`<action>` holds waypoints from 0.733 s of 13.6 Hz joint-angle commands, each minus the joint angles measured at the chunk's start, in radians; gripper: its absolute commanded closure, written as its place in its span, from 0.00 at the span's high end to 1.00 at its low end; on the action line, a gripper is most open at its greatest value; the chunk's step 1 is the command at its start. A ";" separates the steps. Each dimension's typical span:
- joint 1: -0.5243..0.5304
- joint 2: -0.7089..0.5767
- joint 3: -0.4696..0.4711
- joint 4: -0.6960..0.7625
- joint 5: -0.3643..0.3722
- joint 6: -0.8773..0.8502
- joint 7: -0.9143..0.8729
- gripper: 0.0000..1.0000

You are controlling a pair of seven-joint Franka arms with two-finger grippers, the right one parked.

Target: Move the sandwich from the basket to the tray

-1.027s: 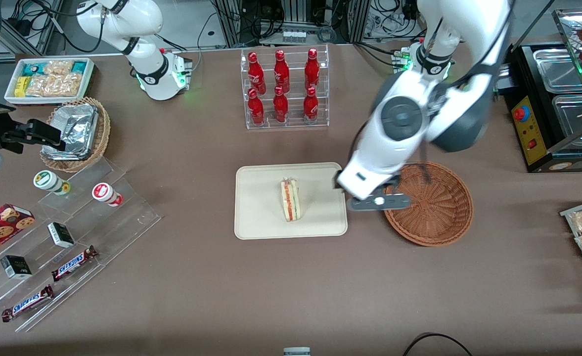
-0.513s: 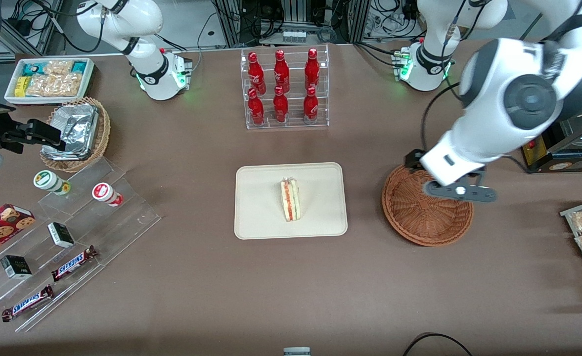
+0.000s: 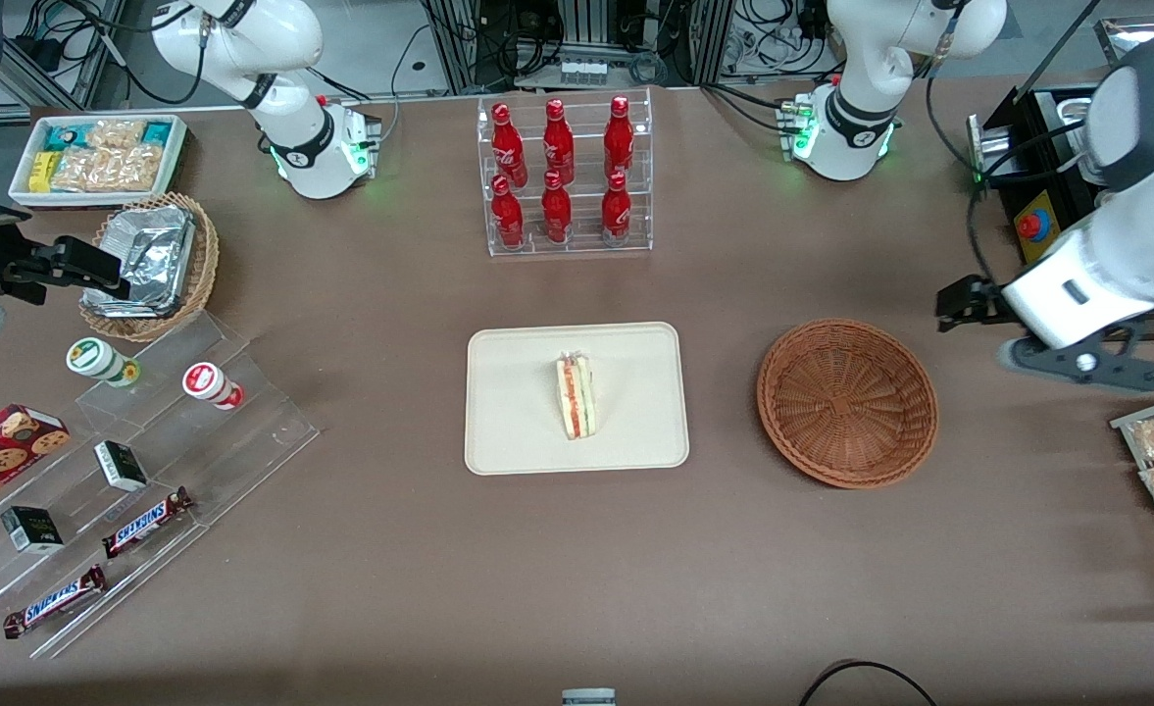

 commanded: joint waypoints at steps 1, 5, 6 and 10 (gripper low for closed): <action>-0.015 -0.031 0.002 -0.020 0.037 -0.008 0.004 1.00; -0.021 -0.048 -0.001 -0.023 0.070 -0.040 -0.031 1.00; -0.027 -0.057 -0.001 -0.021 0.070 -0.043 -0.056 1.00; -0.010 -0.116 -0.010 -0.024 0.065 -0.112 -0.087 1.00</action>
